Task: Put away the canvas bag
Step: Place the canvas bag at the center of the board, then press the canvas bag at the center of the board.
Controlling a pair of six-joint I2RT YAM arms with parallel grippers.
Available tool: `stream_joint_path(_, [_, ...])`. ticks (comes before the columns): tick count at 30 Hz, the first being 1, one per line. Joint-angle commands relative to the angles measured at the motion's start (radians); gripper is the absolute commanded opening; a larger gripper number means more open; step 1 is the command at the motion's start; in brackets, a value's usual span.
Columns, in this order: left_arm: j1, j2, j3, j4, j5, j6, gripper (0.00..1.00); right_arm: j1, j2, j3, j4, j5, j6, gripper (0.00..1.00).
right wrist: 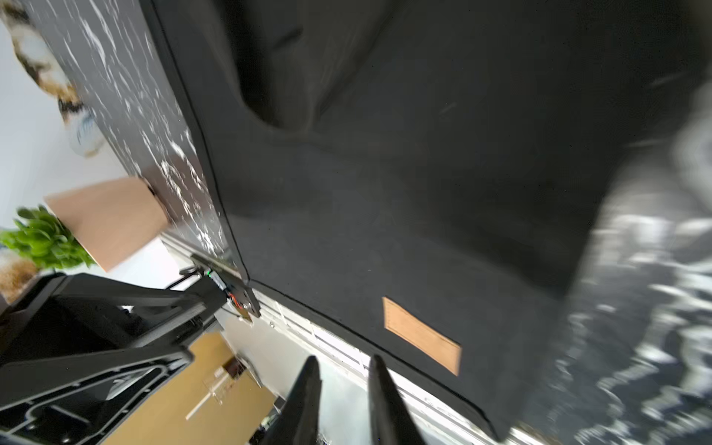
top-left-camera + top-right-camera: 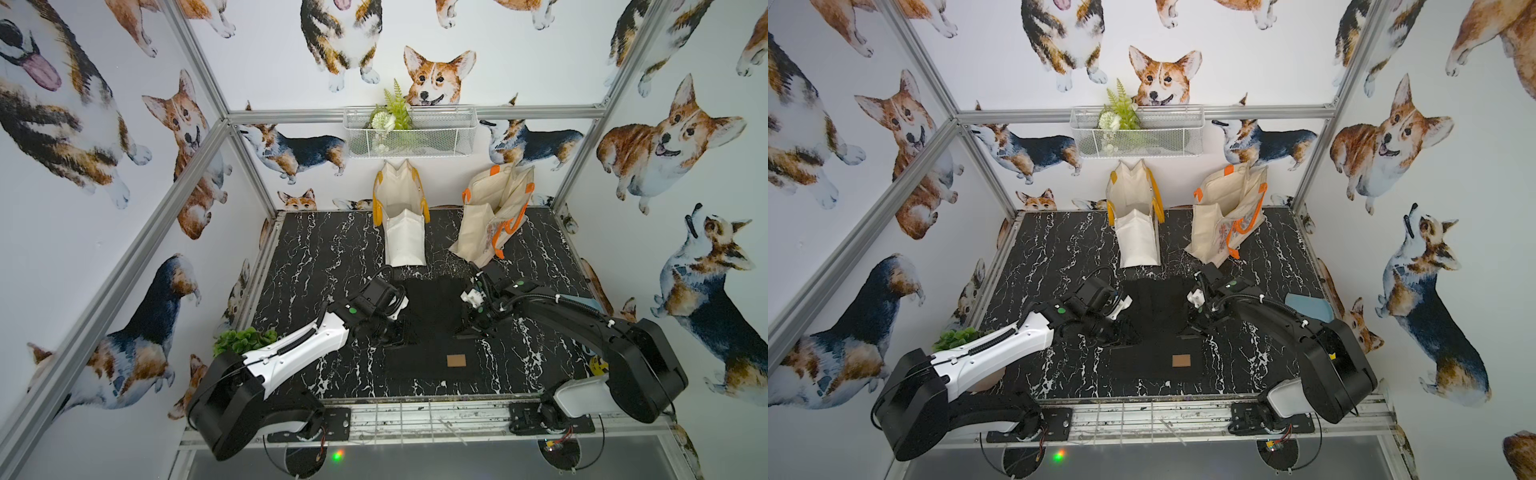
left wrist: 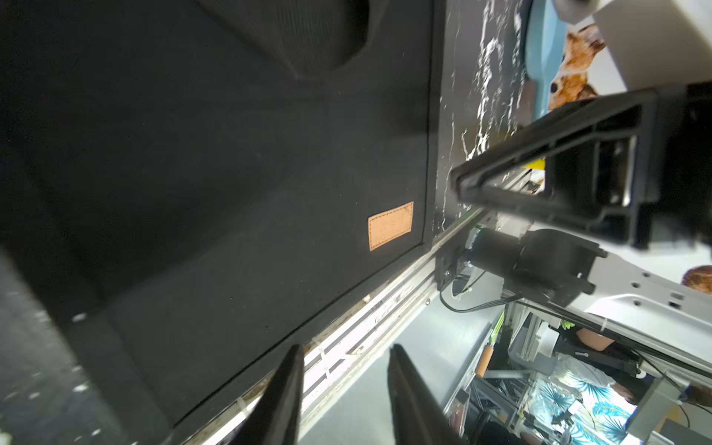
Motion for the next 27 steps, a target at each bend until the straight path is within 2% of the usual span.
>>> stream_joint_path(1, [-0.045,0.062,-0.053,0.155,-0.015,-0.094,0.21,0.064,0.031,-0.104,0.331,-0.036,0.229,0.12])
stream_joint_path(3, [-0.049,0.101,-0.096,0.213,0.005,-0.118,0.11,0.075,0.063,-0.171,0.439,-0.037,0.292,0.11])
stream_joint_path(4, [-0.049,0.121,-0.119,0.237,0.017,-0.127,0.10,0.077,0.081,-0.200,0.469,-0.034,0.307,0.10])
stream_joint_path(10, [-0.046,0.189,-0.176,0.216,0.030,-0.104,0.10,0.080,0.134,-0.306,0.508,-0.025,0.302,0.07])
stream_joint_path(22, [-0.037,0.181,-0.257,0.165,-0.005,-0.079,0.09,0.056,0.039,-0.381,0.397,0.043,0.268,0.08])
stream_joint_path(25, [-0.032,0.145,-0.245,0.144,-0.007,-0.069,0.09,0.022,0.012,-0.387,0.392,0.010,0.261,0.07])
stream_joint_path(27, [-0.032,0.077,-0.206,0.140,0.021,-0.059,0.09,-0.015,-0.039,-0.362,0.395,-0.058,0.255,0.07])
